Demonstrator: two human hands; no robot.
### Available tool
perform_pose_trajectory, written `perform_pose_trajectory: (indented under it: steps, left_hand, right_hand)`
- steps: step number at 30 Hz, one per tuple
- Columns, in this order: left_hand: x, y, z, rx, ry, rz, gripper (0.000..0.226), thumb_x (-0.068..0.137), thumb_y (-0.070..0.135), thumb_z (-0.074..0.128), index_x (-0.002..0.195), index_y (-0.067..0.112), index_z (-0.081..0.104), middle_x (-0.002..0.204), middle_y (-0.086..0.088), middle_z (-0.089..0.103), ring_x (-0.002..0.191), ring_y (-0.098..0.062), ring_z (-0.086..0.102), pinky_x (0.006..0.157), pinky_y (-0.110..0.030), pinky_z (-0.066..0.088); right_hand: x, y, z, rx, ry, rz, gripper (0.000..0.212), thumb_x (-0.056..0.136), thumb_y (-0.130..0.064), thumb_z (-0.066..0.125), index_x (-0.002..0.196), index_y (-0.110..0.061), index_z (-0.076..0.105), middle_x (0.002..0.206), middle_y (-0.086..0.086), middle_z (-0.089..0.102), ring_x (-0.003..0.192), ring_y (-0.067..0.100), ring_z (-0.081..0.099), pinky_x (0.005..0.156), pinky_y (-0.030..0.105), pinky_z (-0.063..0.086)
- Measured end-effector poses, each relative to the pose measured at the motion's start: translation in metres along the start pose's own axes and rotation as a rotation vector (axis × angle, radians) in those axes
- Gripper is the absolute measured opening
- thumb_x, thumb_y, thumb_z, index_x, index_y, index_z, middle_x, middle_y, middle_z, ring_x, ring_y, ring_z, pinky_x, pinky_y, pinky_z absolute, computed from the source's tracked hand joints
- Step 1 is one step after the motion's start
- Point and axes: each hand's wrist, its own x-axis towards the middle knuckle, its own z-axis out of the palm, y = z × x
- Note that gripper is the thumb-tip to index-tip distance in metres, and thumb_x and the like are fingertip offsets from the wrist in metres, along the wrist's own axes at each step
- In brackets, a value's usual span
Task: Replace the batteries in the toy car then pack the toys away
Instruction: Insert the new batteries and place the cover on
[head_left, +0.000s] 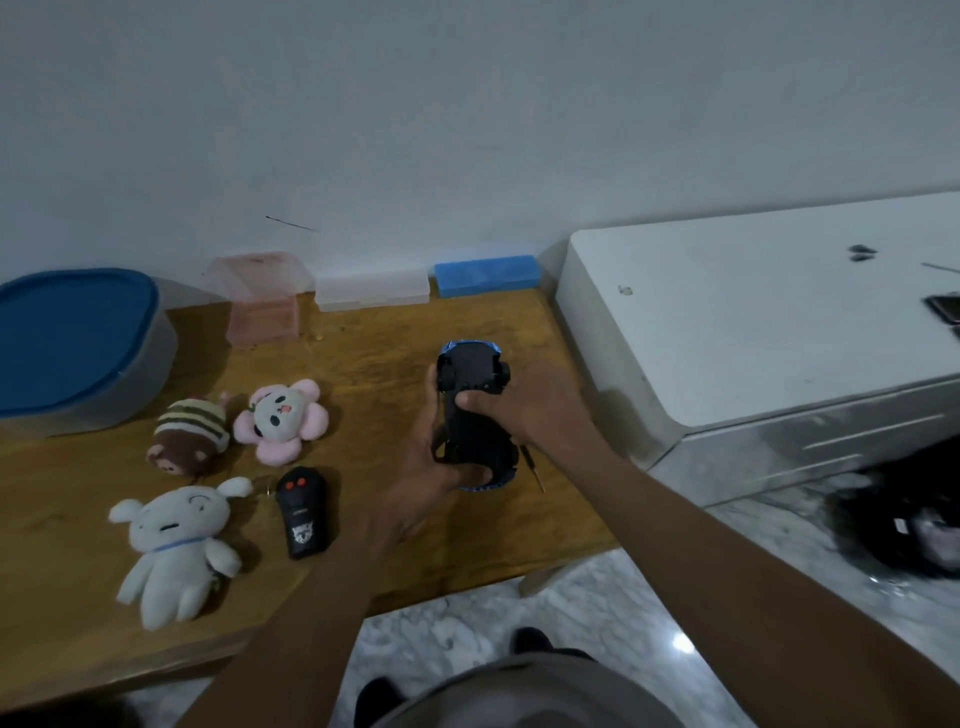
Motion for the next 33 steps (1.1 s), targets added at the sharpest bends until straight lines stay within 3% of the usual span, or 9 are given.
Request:
perform_pose_trajectory:
  steps: [4,9,12,14,16,20,24,30,33]
  left_hand:
    - [-0.002,0.0,0.001,0.041,0.036,0.04,0.125,0.07,-0.017,0.072,0.144,0.058,0.005,0.122,0.034,0.058,0.121,0.002,0.052,0.095,-0.042,0.053]
    - [-0.005,0.006,-0.003,0.017,0.058,0.069,0.121,0.072,-0.02,0.068,0.138,0.063,0.011,0.129,0.016,0.06,0.121,-0.011,0.058,0.091,-0.042,0.055]
    - [-0.008,0.007,-0.008,-0.014,0.04,0.07,0.12,0.072,-0.022,0.066,0.136,0.066,0.017,0.131,0.012,0.06,0.12,-0.013,0.059,0.09,-0.045,0.055]
    - [-0.01,0.008,-0.013,-0.032,0.011,0.069,0.115,0.073,-0.023,0.065,0.127,0.07,0.025,0.127,0.015,0.063,0.118,-0.013,0.061,0.086,-0.041,0.055]
    - [-0.011,0.008,-0.019,-0.082,-0.028,0.05,0.117,0.072,-0.023,0.065,0.132,0.068,0.023,0.131,0.013,0.06,0.121,-0.019,0.059,0.086,-0.043,0.054]
    - [-0.011,0.011,-0.031,-0.206,-0.057,-0.013,0.119,0.068,-0.017,0.067,0.142,0.061,0.017,0.14,0.001,0.055,0.123,-0.03,0.057,0.092,-0.053,0.051]
    - [-0.011,0.016,-0.036,-0.248,-0.093,-0.054,0.117,0.069,-0.017,0.066,0.142,0.06,0.019,0.136,-0.005,0.058,0.12,-0.03,0.059,0.095,-0.054,0.049]
    - [-0.01,0.023,-0.033,-0.217,-0.108,-0.068,0.114,0.077,-0.026,0.058,0.145,0.057,0.019,0.131,-0.003,0.062,0.118,-0.027,0.061,0.096,-0.052,0.05]
    - [-0.01,0.022,-0.032,-0.23,-0.094,-0.082,0.114,0.074,-0.024,0.062,0.145,0.055,0.021,0.13,-0.002,0.063,0.118,-0.027,0.061,0.095,-0.052,0.05]
  right_hand:
    - [0.003,0.001,-0.001,0.085,0.003,0.002,0.046,0.07,-0.059,0.074,0.084,-0.016,0.065,0.083,0.005,0.07,0.076,0.021,0.07,0.071,0.033,0.059]
    - [0.004,-0.01,0.001,0.063,-0.008,0.061,0.045,0.07,-0.061,0.074,0.072,-0.018,0.058,0.071,0.001,0.065,0.062,0.016,0.066,0.047,0.021,0.048]
    - [0.004,-0.015,0.004,0.085,-0.038,0.096,0.047,0.071,-0.06,0.073,0.08,-0.015,0.062,0.069,0.001,0.066,0.05,0.01,0.062,0.039,0.018,0.039]
    - [0.006,-0.015,0.008,0.129,-0.06,0.096,0.048,0.072,-0.056,0.075,0.088,-0.012,0.065,0.074,0.003,0.069,0.051,0.011,0.064,0.043,0.02,0.048]
    - [0.008,-0.015,0.01,0.248,-0.097,0.104,0.042,0.074,-0.045,0.078,0.089,-0.009,0.064,0.076,0.006,0.068,0.056,0.014,0.064,0.057,0.026,0.058]
    - [0.011,-0.017,0.003,0.447,-0.175,0.121,0.023,0.081,-0.023,0.077,0.079,-0.009,0.058,0.07,0.008,0.064,0.055,0.014,0.059,0.061,0.028,0.057]
    - [0.01,-0.018,-0.001,0.549,-0.192,0.158,0.021,0.08,-0.014,0.077,0.091,-0.004,0.062,0.069,0.008,0.062,0.056,0.014,0.058,0.068,0.031,0.058]
    - [0.01,-0.021,-0.003,0.489,-0.11,0.16,0.02,0.08,-0.014,0.077,0.089,0.0,0.066,0.072,0.008,0.064,0.057,0.013,0.059,0.053,0.02,0.055]
    - [0.011,-0.018,-0.002,0.489,-0.105,0.152,0.019,0.081,-0.01,0.075,0.092,0.002,0.067,0.075,0.009,0.065,0.06,0.013,0.06,0.057,0.022,0.056]
